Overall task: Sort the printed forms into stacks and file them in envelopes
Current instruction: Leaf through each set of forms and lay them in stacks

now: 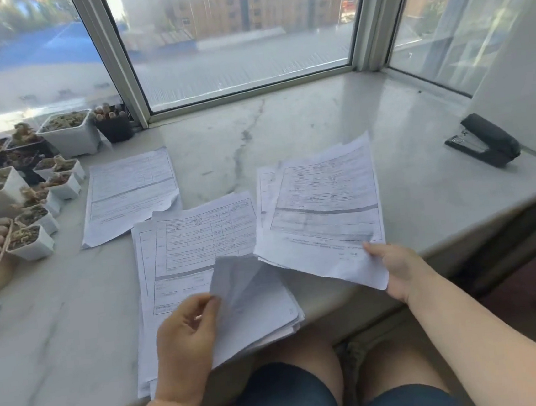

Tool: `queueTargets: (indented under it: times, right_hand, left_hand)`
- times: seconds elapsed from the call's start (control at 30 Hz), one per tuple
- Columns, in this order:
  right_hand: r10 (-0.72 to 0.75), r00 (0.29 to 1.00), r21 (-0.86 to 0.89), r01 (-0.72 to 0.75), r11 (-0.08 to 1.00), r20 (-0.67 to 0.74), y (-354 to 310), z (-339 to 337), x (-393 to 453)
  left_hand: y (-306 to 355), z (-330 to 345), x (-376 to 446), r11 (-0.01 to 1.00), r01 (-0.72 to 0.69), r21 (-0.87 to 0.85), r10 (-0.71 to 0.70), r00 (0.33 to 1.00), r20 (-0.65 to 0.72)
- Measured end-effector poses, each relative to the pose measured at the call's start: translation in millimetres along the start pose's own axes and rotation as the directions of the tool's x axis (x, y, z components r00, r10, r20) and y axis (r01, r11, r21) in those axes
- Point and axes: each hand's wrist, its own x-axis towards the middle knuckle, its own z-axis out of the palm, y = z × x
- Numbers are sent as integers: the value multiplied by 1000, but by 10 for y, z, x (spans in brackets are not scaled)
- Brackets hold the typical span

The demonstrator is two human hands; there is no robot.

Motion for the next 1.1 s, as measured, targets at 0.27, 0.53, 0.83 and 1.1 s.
queueTargets:
  times: [0.27,0.53,0.83,1.1]
  right_hand:
    - [-29,996,-110,39,993,86,-83,-114,20]
    - [36,997,-182,-23,983,66,-89,-67,158]
    - [107,975,-257,-54,965,195,-222,-119,275]
    - [-213,976,-296,215,931,41,-647,-76,305]
  left_hand:
    - [551,350,577,906,-417,68,421,880,-219]
    - [595,1304,546,626,-746,227,497,606,621]
    - [538,1597,473,475,-874,101,494,359,792]
    - [543,990,813,764,-617,187,486,743,460]
